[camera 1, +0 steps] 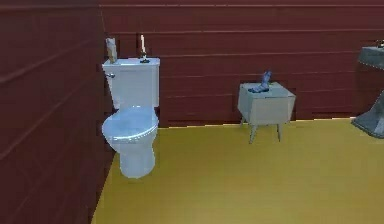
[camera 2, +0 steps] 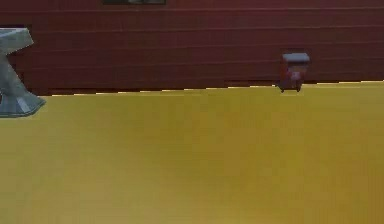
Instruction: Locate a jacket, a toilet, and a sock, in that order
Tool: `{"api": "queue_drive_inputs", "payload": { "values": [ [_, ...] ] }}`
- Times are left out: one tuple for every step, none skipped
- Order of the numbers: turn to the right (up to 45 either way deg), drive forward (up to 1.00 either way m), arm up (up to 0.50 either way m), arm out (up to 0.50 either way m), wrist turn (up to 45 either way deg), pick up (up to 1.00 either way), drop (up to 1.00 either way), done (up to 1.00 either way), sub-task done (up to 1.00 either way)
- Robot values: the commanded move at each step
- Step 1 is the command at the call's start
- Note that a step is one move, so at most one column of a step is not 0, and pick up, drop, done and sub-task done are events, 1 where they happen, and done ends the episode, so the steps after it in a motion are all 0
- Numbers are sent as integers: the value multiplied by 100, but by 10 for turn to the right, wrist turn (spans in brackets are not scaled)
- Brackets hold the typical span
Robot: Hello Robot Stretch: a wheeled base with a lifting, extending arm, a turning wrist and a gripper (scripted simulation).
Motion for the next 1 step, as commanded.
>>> {"api": "queue_drive_inputs", "payload": {
  "values": [
    [30, 0, 0, 0, 0, 0, 0, 0, 0]
  ]
}}
